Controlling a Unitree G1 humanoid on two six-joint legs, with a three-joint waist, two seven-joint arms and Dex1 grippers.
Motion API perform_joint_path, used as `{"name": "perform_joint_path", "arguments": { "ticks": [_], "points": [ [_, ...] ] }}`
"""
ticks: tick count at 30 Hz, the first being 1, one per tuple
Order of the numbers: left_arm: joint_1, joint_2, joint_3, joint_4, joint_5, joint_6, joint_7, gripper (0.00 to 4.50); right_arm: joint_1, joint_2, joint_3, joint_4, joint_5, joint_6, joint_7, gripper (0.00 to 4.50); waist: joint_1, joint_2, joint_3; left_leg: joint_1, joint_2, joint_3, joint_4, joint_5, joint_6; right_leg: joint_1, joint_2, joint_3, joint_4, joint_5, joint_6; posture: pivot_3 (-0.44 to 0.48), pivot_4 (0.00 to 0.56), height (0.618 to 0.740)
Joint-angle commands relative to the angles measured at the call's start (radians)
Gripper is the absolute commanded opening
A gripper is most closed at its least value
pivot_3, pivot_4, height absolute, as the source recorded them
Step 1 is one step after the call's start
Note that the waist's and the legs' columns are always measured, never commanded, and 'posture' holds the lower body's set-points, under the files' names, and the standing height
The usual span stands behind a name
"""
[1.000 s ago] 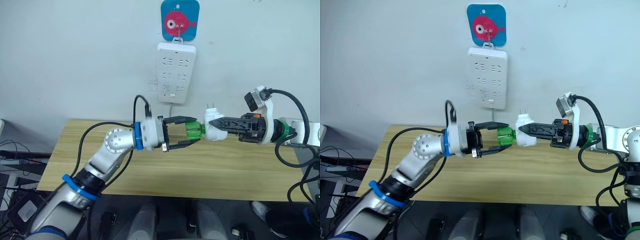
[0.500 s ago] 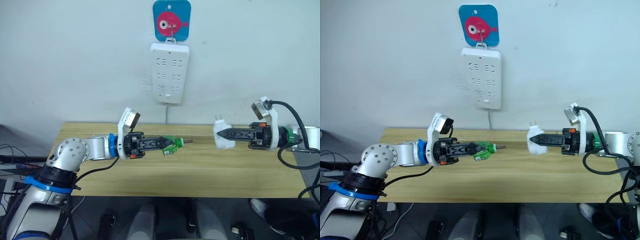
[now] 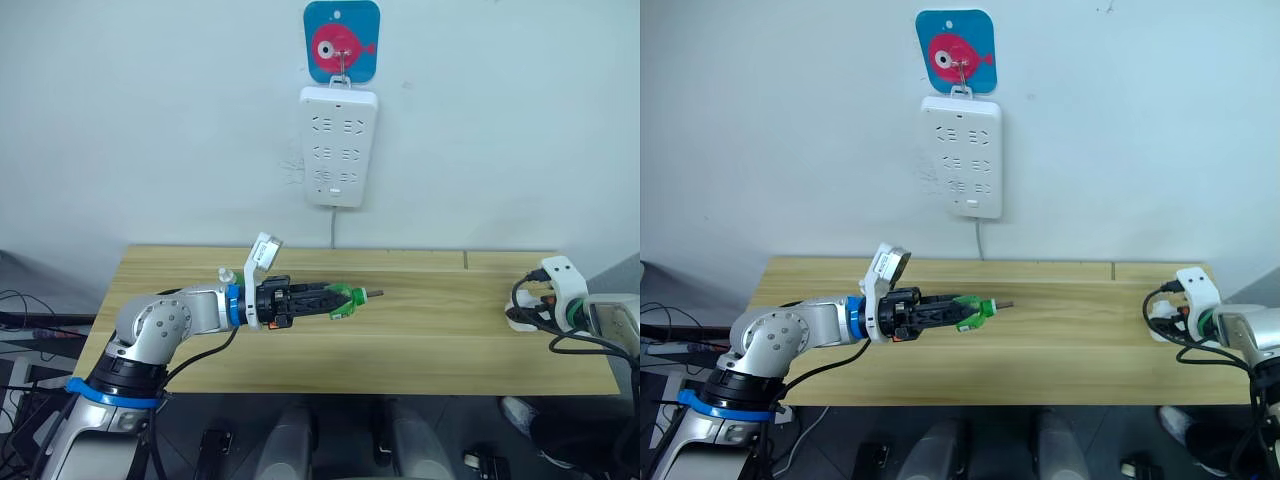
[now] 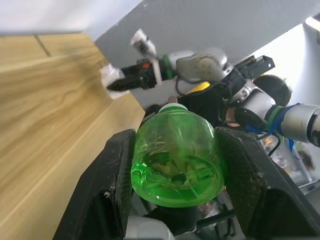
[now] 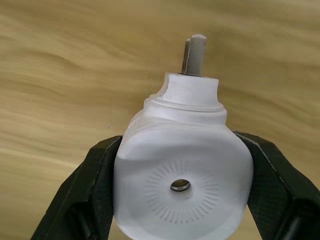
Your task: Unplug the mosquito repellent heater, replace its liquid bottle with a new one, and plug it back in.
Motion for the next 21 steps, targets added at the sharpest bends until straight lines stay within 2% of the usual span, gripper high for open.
{"name": "perform_joint_path", "arguments": {
  "ticks": [1,9,11,13,14,18,21],
  "points": [
    [0.01,-0.006,0.038,-0.039,0.009,0.011,-0.017,2.23,-0.031,0.019,-0.006,0.044,-0.069,-0.023,0.049,3.04,-0.001,0.0,0.0,0.0,0.0,0.0,0.0,0.0,0.0,0.0,0.0,0.0,0.0,0.0,0.0,0.093,0.238,0.74],
    [0.022,-0.012,0.06,-0.052,0.023,0.037,-0.024,2.23,-0.041,0.054,-0.022,0.095,-0.163,-0.048,0.119,3.04,0.004,0.0,0.0,0.0,-0.001,0.0,0.0,0.0,0.0,0.001,0.0,0.001,0.0,0.0,0.0,0.096,0.251,0.74],
    [0.021,-0.014,0.063,-0.05,0.029,0.042,-0.028,2.23,-0.037,0.055,-0.031,0.08,-0.17,-0.048,0.138,3.78,0.004,0.0,0.0,0.0,-0.001,0.0,0.0,0.0,0.0,0.001,0.0,0.001,0.0,0.0,0.0,0.093,0.251,0.74],
    [0.018,-0.02,0.064,-0.046,0.037,0.044,-0.03,2.23,-0.03,0.048,-0.039,0.053,-0.175,-0.049,0.156,4.34,0.003,0.0,0.0,0.0,-0.001,0.0,0.0,0.0,0.0,0.001,0.0,0.0,0.0,0.0,0.0,0.088,0.253,0.74],
    [0.016,-0.023,0.065,-0.044,0.041,0.044,-0.031,2.23,-0.026,0.043,-0.05,0.035,-0.171,-0.037,0.161,4.49,0.003,0.0,0.0,0.0,-0.001,0.0,0.0,0.0,0.0,0.001,0.0,0.001,0.0,0.0,0.0,0.088,0.253,0.74],
    [0.015,-0.037,0.071,-0.043,0.066,0.019,-0.046,2.23,0.003,0.007,-0.083,-0.061,-0.173,-0.029,0.19,4.49,0.002,0.0,0.0,0.001,-0.001,0.0,0.0,0.0,0.0,0.001,-0.001,0.0,0.0,0.0,0.0,0.074,0.255,0.74],
    [0.024,-0.06,0.07,-0.072,0.134,-0.077,-0.065,2.23,0.038,-0.035,-0.146,-0.198,-0.147,0.0,0.209,4.49,0.002,0.0,0.0,0.0,-0.001,-0.001,0.0,0.0,0.0,0.001,-0.001,0.0,0.0,0.0,0.0,0.063,0.258,0.74]
  ]
}}
